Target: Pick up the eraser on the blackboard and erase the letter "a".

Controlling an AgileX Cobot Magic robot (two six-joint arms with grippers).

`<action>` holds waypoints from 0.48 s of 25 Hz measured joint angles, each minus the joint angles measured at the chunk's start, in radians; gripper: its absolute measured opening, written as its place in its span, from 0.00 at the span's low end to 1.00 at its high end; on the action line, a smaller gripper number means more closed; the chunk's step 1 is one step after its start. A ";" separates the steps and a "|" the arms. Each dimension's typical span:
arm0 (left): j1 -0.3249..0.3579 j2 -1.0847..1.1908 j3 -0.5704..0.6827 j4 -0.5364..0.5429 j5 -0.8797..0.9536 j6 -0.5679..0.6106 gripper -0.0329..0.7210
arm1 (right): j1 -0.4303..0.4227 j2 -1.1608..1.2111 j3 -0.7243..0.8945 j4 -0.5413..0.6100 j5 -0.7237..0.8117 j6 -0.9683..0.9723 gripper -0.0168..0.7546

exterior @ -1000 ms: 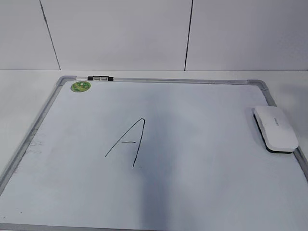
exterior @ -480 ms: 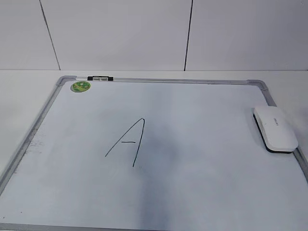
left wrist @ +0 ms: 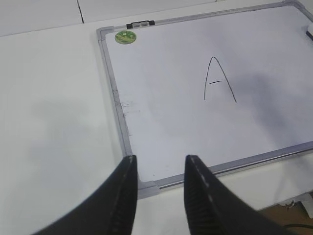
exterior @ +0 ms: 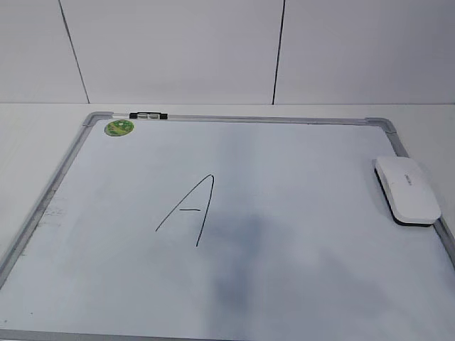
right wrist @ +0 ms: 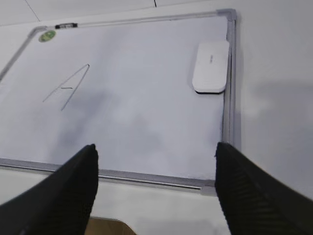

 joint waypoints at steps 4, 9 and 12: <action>0.000 -0.083 0.082 0.027 -0.010 0.000 0.37 | 0.000 -0.052 0.093 -0.050 0.000 -0.002 0.79; 0.000 -0.146 0.184 0.030 -0.016 0.001 0.37 | 0.000 -0.083 0.171 -0.121 0.000 -0.002 0.79; 0.000 -0.153 0.234 0.030 -0.016 0.001 0.37 | 0.002 -0.095 0.211 -0.162 0.000 -0.004 0.79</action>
